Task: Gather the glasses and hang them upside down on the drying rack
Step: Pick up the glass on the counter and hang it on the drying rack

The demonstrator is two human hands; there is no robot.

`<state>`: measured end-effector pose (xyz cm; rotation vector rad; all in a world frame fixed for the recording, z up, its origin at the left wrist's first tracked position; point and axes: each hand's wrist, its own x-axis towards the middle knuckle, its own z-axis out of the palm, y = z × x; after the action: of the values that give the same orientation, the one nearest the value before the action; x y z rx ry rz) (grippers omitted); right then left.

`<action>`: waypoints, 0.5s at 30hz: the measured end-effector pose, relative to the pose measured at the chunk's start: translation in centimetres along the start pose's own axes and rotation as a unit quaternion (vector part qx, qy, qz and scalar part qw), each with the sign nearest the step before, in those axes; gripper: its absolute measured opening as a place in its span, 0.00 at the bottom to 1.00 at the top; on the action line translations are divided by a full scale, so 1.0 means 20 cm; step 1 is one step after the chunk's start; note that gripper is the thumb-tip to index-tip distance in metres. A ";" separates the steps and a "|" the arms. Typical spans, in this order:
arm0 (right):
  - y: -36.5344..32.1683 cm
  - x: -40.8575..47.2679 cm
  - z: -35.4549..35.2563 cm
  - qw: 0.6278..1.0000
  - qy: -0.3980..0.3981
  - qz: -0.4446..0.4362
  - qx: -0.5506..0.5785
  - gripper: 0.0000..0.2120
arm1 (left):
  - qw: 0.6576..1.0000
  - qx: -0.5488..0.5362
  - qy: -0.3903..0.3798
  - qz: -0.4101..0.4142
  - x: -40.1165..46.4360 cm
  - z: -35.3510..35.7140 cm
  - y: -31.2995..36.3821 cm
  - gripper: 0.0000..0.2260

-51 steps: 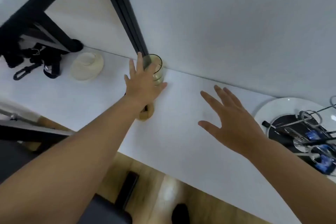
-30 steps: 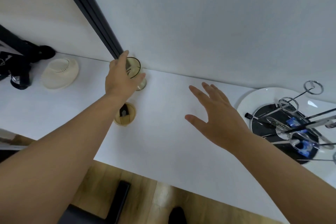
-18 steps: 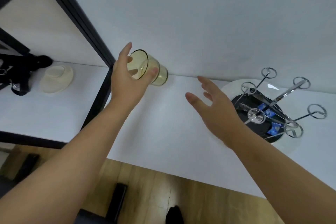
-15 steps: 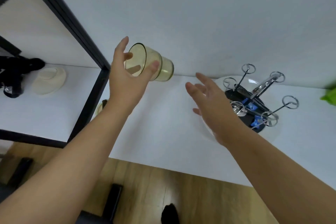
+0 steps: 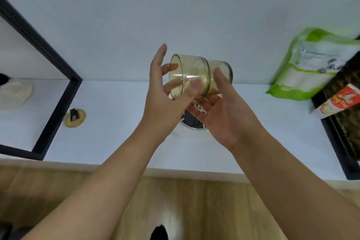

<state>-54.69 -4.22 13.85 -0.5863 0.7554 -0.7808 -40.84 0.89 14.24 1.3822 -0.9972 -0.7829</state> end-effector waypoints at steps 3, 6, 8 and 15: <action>-0.03 -0.03 -0.11 0.999 0.017 -0.028 -0.008 0.25 | 0.997 0.037 -0.063 0.000 -0.05 0.07 -0.06 0.43; -0.07 -0.03 -0.21 0.995 0.050 -0.081 -0.044 0.24 | 0.989 0.095 -0.117 -0.004 -0.05 0.05 -0.14 0.43; -0.10 -0.02 -0.26 0.985 0.084 -0.123 -0.083 0.24 | 0.984 0.135 -0.119 -0.016 -0.03 0.01 -0.21 0.44; -0.02 0.09 -0.33 0.895 0.141 -0.253 -0.339 0.36 | 0.946 0.293 -0.129 -0.058 0.03 -0.04 -0.44 0.46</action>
<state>-59.21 -7.17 9.53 -1.3599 1.1807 -1.0984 -38.81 0.08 5.56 1.8914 -1.4415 -0.8033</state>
